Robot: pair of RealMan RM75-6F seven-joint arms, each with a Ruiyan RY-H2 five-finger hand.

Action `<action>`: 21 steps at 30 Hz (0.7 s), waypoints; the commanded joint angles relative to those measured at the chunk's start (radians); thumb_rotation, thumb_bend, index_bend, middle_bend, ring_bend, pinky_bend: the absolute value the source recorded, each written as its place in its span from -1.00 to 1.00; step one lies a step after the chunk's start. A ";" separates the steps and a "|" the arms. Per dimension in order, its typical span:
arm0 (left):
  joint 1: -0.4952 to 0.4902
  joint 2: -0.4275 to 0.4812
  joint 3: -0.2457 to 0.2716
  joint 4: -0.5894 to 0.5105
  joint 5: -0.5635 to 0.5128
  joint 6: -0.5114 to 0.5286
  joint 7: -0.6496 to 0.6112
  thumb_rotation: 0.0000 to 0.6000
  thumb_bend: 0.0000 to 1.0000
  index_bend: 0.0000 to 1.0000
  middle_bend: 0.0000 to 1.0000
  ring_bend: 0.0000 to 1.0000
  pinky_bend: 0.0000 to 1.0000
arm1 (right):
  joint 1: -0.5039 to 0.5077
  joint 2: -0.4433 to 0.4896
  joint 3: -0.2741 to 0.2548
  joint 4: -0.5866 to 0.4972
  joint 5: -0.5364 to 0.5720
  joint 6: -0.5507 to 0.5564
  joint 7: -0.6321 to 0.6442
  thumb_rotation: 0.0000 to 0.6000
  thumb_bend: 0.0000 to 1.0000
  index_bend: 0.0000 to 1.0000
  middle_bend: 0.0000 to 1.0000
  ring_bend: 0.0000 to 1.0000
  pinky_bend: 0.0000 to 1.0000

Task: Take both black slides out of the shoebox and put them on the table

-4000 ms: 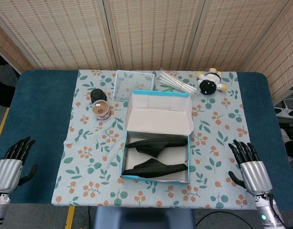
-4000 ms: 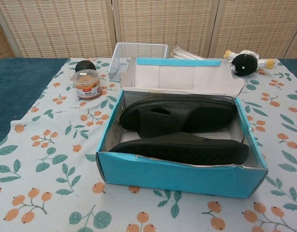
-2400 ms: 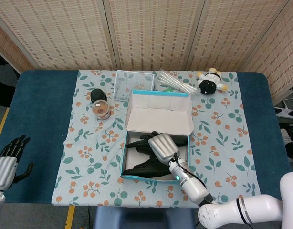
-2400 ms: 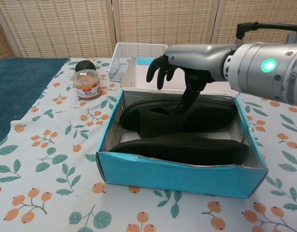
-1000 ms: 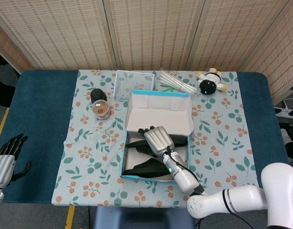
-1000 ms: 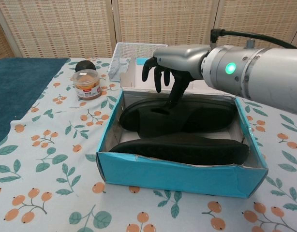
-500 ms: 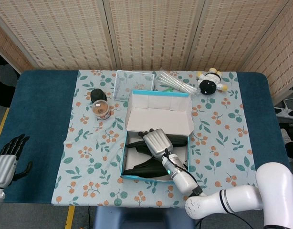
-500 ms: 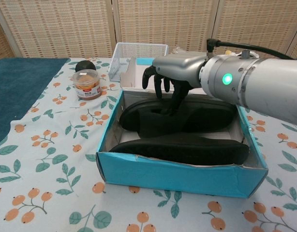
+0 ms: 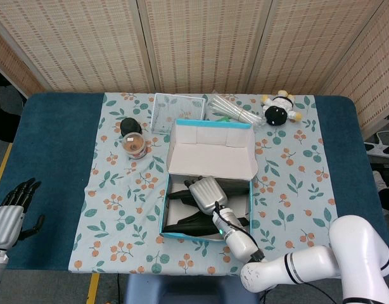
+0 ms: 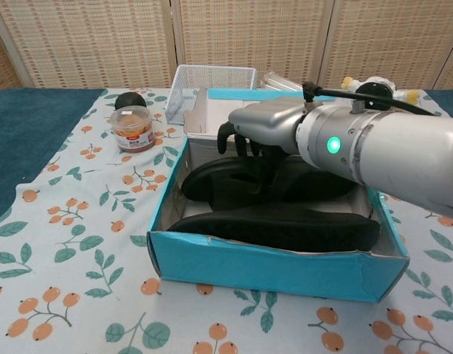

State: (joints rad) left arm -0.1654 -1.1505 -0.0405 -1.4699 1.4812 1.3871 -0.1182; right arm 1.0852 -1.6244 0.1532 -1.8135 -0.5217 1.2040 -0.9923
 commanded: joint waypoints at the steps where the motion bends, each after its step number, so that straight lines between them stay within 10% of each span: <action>1: -0.001 0.001 0.001 0.000 0.000 -0.002 0.000 1.00 -0.13 -1.00 -1.00 -1.00 -0.69 | 0.006 -0.016 -0.004 0.017 0.007 -0.005 -0.008 1.00 -0.60 -0.53 -0.25 -0.38 0.04; 5: -0.001 0.002 0.003 0.000 -0.002 -0.008 0.002 1.00 -0.13 -1.00 -1.00 -1.00 -0.68 | 0.011 -0.034 -0.004 0.038 0.010 -0.003 -0.016 1.00 -0.60 -0.42 -0.20 -0.34 0.11; 13: -0.003 0.000 0.002 -0.002 -0.008 -0.013 0.009 1.00 -0.13 -1.00 -1.00 -1.00 -0.67 | 0.011 -0.061 0.001 0.062 0.021 0.028 -0.033 1.00 -0.49 0.58 0.51 0.29 0.73; 21: -0.002 0.001 0.002 -0.001 -0.005 -0.008 0.008 1.00 -0.13 -1.00 -1.00 -1.00 -0.67 | -0.013 -0.050 0.019 0.047 -0.048 0.046 0.021 1.00 -0.36 0.80 0.65 0.41 0.86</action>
State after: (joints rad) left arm -0.1675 -1.1498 -0.0380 -1.4713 1.4761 1.3789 -0.1102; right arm 1.0780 -1.6810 0.1670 -1.7580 -0.5609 1.2468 -0.9799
